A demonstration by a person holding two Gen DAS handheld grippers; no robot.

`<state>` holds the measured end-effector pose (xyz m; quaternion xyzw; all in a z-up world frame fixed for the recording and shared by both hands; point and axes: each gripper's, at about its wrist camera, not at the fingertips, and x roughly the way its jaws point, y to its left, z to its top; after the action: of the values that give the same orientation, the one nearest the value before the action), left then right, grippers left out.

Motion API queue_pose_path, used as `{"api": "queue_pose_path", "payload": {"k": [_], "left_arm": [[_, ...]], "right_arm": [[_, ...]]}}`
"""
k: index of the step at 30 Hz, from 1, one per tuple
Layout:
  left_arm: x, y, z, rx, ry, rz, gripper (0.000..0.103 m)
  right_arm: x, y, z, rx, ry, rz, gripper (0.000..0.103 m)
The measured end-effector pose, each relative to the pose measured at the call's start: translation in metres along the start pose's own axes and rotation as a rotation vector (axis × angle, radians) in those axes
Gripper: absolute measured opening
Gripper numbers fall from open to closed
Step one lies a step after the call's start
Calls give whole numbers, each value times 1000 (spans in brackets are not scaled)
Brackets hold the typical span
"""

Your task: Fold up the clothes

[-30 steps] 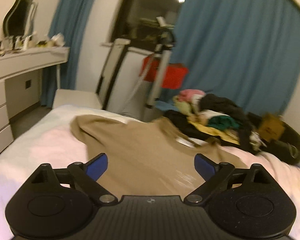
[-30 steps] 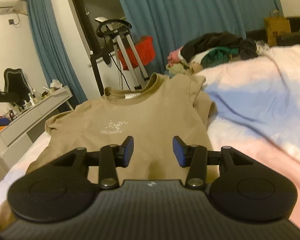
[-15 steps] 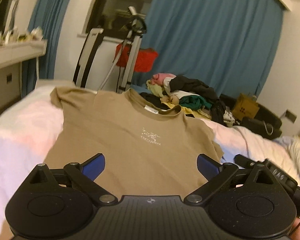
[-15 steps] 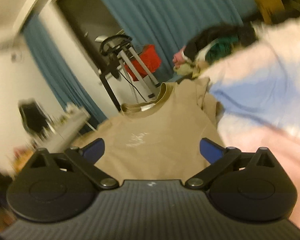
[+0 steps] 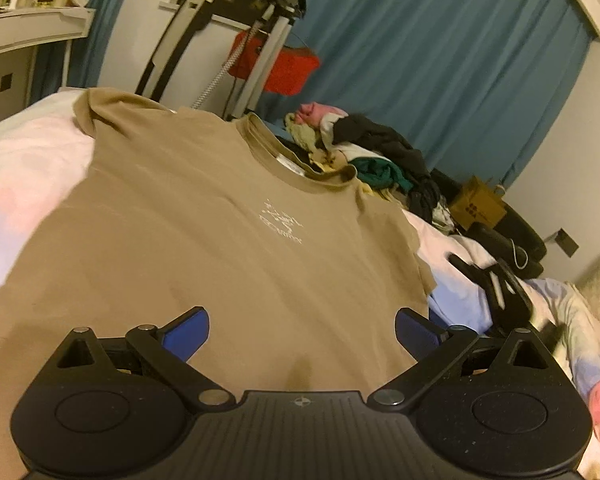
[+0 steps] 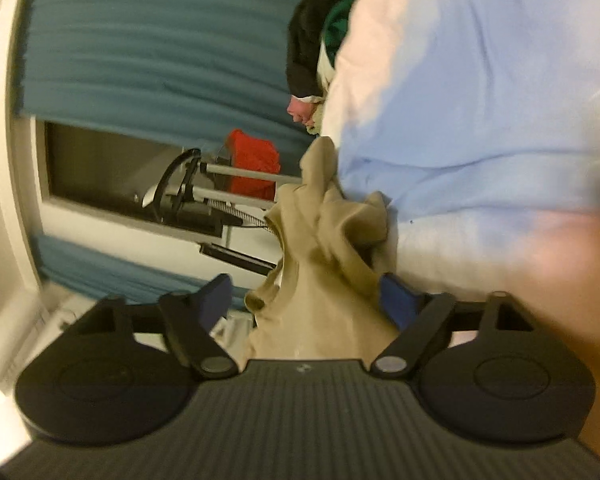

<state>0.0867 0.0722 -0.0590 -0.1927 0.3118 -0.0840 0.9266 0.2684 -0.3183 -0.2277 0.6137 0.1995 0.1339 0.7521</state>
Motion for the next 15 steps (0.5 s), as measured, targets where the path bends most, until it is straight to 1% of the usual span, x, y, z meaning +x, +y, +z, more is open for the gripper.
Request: {"api": "queue_pose_path", "payload": {"k": [3,4,5,6,7,8,10,12,15], "left_arm": [[15,-1,-4,3,22,8,100],[20,0,-5,0,29,13,100],[24,1,-5,-4,36,17,100],[29,2,-6,-7,44,22,100],[34,3,-7,-11,51,27,100],[38,4,-7,-17,56,29,100],[46,6,-6,-33,62,26,100],[54,8,-5,-47,62,19,100],[61,8,-4,-44,57,4,100]], "right_arm": [[30,-7,6,31,-1,35,80],[39,-9,9,38,0,41,78],[48,-10,12,37,5,26,76],[55,-10,15,38,4,-14,70],[58,-10,16,55,-13,-53,62],[59,-10,15,69,-32,-81,61],[59,-10,10,88,-81,-87,61],[63,-8,6,68,-109,-92,62],[77,-10,7,35,-118,-34,62]]}}
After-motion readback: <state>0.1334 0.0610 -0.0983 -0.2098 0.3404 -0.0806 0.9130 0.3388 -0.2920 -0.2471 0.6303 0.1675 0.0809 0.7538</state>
